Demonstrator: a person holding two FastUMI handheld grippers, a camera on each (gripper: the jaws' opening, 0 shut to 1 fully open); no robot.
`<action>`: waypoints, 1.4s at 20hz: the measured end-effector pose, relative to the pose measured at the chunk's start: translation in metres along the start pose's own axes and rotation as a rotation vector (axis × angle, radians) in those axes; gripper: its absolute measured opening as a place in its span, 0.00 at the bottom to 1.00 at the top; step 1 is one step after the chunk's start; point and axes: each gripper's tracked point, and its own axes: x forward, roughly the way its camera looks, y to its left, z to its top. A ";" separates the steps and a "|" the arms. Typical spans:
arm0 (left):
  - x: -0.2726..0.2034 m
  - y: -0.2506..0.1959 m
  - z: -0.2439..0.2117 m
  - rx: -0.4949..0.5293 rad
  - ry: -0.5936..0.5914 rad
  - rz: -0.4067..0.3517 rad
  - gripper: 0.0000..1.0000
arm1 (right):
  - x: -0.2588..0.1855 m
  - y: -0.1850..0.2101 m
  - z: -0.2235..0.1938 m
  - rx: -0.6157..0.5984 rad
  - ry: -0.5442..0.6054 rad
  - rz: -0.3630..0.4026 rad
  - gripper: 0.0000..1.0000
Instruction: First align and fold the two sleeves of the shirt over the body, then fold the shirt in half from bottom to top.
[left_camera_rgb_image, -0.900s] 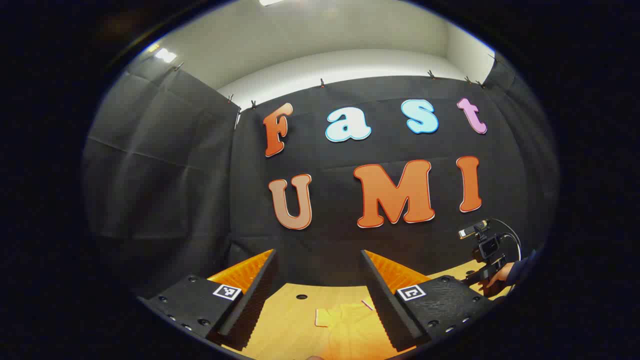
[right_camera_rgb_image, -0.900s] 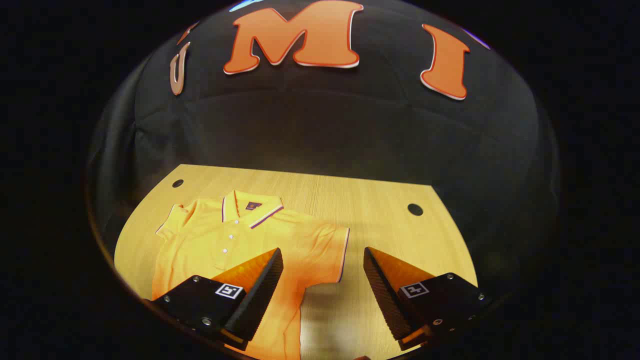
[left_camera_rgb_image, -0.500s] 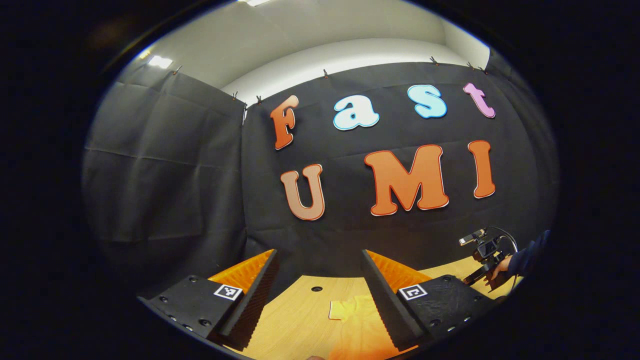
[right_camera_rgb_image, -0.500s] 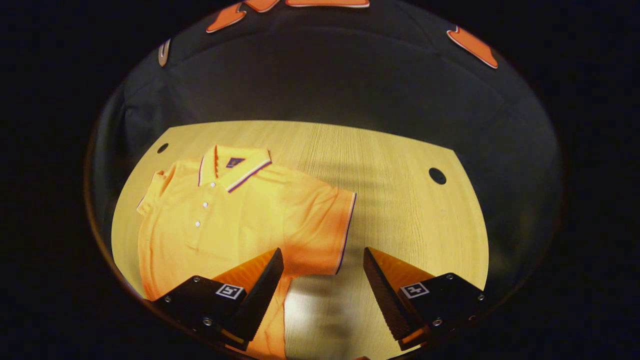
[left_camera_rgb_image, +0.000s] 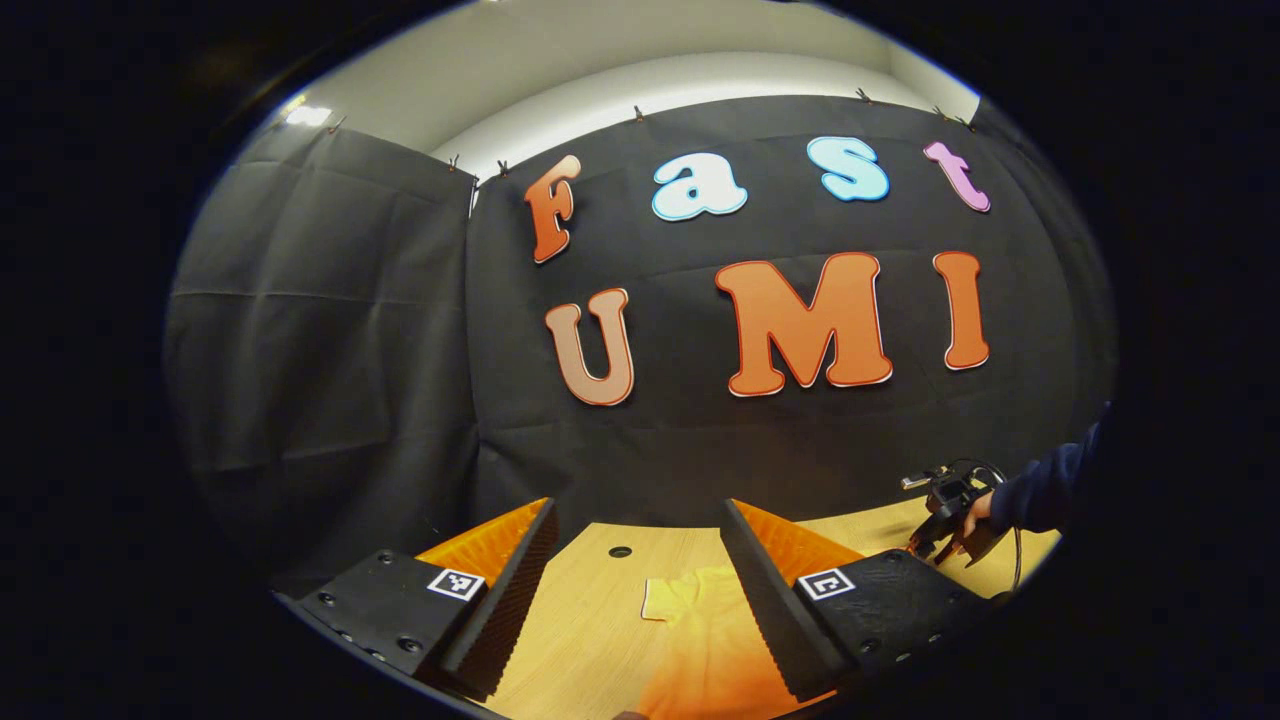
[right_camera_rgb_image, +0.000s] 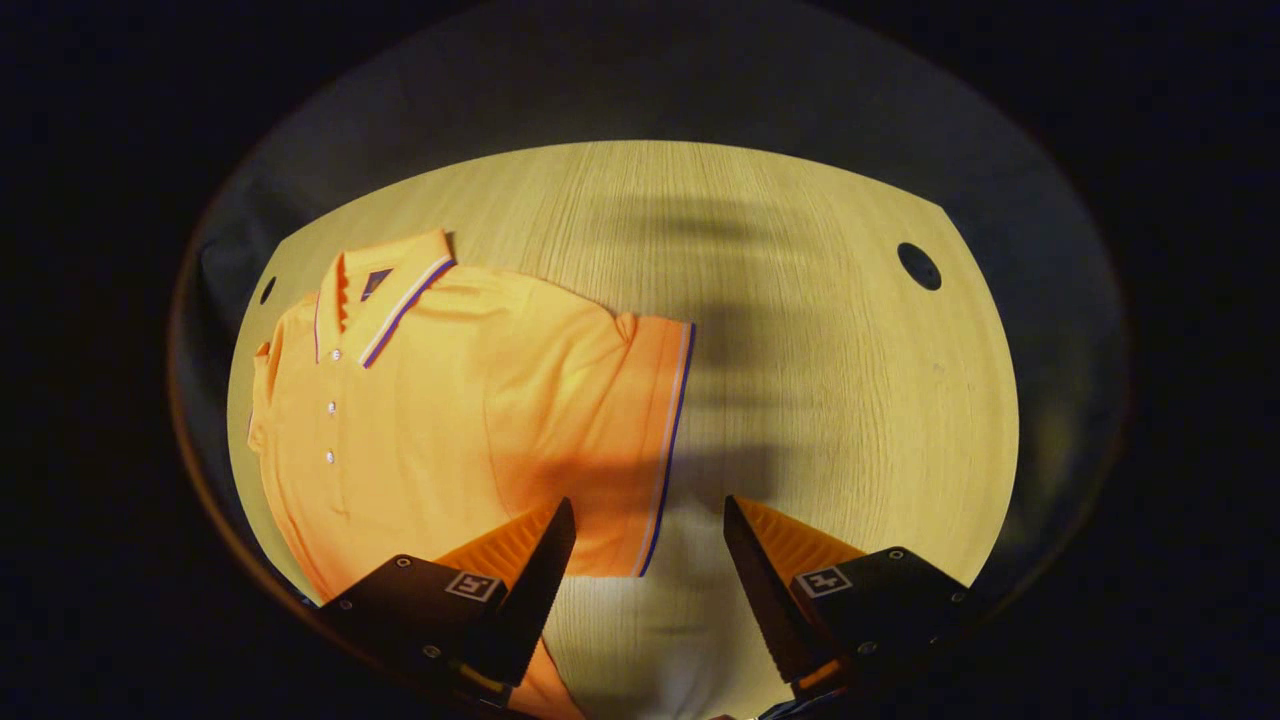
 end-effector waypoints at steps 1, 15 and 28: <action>0.001 -0.001 -0.001 0.002 0.007 0.001 0.98 | 0.005 0.003 0.000 0.002 0.026 0.014 0.89; 0.009 0.008 -0.021 -0.028 0.058 0.016 0.98 | -0.009 0.043 0.025 0.104 -0.037 0.189 0.10; 0.013 0.015 -0.052 -0.043 0.137 0.036 0.98 | 0.005 0.025 0.006 -0.068 0.022 0.013 0.80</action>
